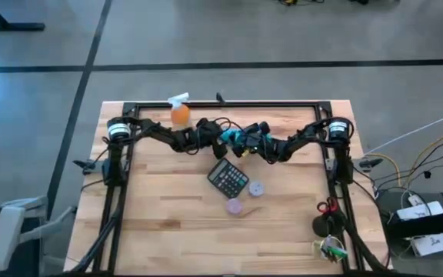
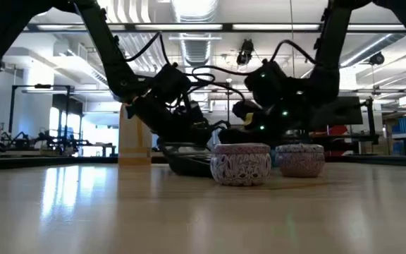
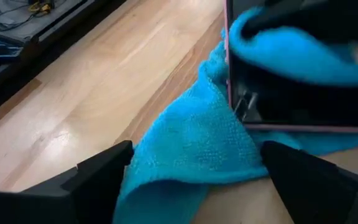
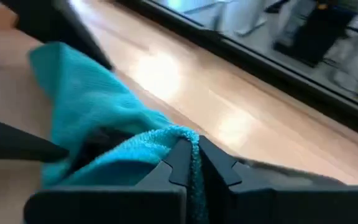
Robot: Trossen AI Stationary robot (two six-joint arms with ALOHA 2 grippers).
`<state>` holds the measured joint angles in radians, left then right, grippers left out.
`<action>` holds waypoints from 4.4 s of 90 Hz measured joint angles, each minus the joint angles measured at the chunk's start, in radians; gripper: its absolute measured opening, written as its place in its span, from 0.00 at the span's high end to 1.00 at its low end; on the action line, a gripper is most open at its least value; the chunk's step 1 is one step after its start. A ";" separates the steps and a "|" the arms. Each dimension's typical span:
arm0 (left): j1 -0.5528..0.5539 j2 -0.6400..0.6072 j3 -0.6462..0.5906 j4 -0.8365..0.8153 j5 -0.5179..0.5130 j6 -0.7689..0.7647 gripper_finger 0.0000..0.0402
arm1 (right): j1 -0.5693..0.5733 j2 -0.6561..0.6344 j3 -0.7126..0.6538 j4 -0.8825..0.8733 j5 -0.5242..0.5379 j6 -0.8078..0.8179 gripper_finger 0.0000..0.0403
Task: Apply microfiber cloth
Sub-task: Wipe the pink cellphone using the blue microfiber cloth
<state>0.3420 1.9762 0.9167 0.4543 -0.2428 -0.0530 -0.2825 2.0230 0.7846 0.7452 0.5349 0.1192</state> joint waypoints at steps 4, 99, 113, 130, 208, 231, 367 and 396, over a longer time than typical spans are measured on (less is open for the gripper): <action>0.000 0.000 0.000 0.000 -0.002 0.001 0.14 | -0.002 0.022 0.024 0.001 -0.008 -0.008 1.00; 0.009 -0.012 0.002 -0.057 -0.020 0.120 0.14 | -0.010 -0.272 -0.057 -0.290 -0.205 -0.204 1.00; 0.008 -0.012 0.002 -0.061 -0.017 0.115 0.14 | -0.040 -0.326 -0.109 -0.336 -0.003 -0.147 1.00; 0.006 -0.012 0.000 -0.061 -0.011 0.103 0.14 | -0.125 -0.268 -0.138 -0.271 -0.003 -0.074 1.00; -0.016 -0.095 0.000 -0.298 0.025 0.156 0.14 | 0.119 -0.135 -0.059 -0.183 -0.276 -0.082 1.00; -0.047 -0.149 -0.007 -0.287 0.028 0.150 0.14 | 0.146 -0.319 -0.066 -0.478 -0.224 -0.082 1.00; -0.062 -0.127 -0.010 -0.072 0.132 0.096 0.14 | 0.245 -0.635 -0.076 -1.009 -0.281 0.222 1.00; -0.068 -0.128 -0.010 -0.065 0.132 0.068 0.14 | 0.112 -0.361 -0.076 -0.738 -0.006 0.203 1.00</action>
<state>0.2737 1.8486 0.9064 0.3894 -0.1112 0.0148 -0.1700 1.6624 0.7090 0.0075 0.5290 0.3222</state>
